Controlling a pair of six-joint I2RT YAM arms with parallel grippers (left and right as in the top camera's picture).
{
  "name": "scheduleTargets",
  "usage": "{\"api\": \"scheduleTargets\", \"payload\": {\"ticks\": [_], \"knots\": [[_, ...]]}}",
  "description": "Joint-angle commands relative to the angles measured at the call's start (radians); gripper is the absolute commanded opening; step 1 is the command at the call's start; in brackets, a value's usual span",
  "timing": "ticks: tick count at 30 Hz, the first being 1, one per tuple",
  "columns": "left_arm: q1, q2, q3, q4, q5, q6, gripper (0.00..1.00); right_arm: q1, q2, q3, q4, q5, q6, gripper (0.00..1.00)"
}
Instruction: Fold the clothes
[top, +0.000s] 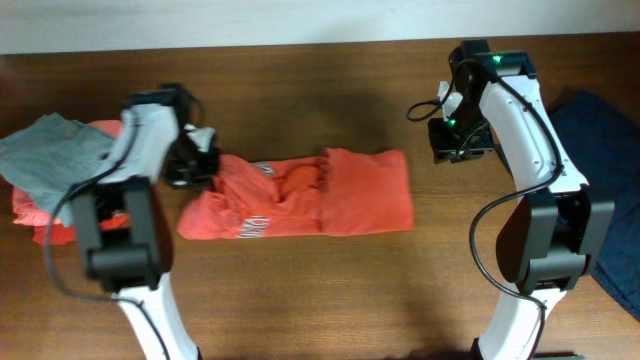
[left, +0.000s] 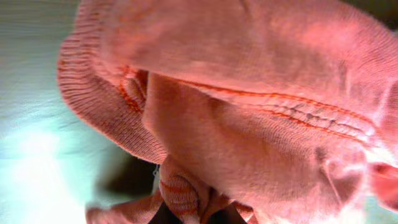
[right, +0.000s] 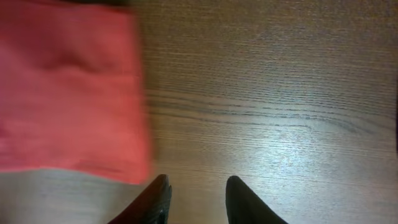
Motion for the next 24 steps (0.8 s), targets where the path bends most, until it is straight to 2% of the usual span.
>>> {"api": "scheduleTargets", "payload": {"ticks": [1, 3, 7, 10, 12, 15, 20, 24], "knots": [[0.106, -0.160, 0.000, -0.019, -0.071, 0.016, 0.00, 0.003, -0.014, 0.005, -0.002, 0.016, -0.007, 0.35], [0.146, -0.201, 0.000, -0.020, -0.056, 0.015, 0.00, 0.003, -0.012, 0.004, -0.001, 0.016, -0.007, 0.35], [0.130, -0.265, 0.001, -0.024, 0.109, 0.015, 0.00, 0.003, -0.012, -0.008, 0.001, 0.016, -0.006, 0.35], [0.049, -0.319, 0.013, -0.031, 0.303, 0.014, 0.00, 0.003, -0.012, -0.011, 0.000, 0.016, -0.006, 0.35], [-0.032, -0.343, 0.015, 0.021, 0.409, -0.048, 0.00, 0.003, -0.012, -0.011, -0.002, 0.016, -0.006, 0.35], [-0.146, -0.336, 0.014, 0.089, 0.377, -0.096, 0.01, 0.003, -0.012, -0.011, -0.008, 0.016, -0.006, 0.35], [-0.348, -0.285, 0.014, 0.137, 0.212, -0.185, 0.02, 0.003, -0.012, -0.011, -0.019, 0.016, -0.007, 0.35], [-0.455, -0.231, 0.014, 0.154, 0.156, -0.222, 0.03, 0.003, -0.012, -0.011, -0.025, 0.016, -0.007, 0.35]]}}
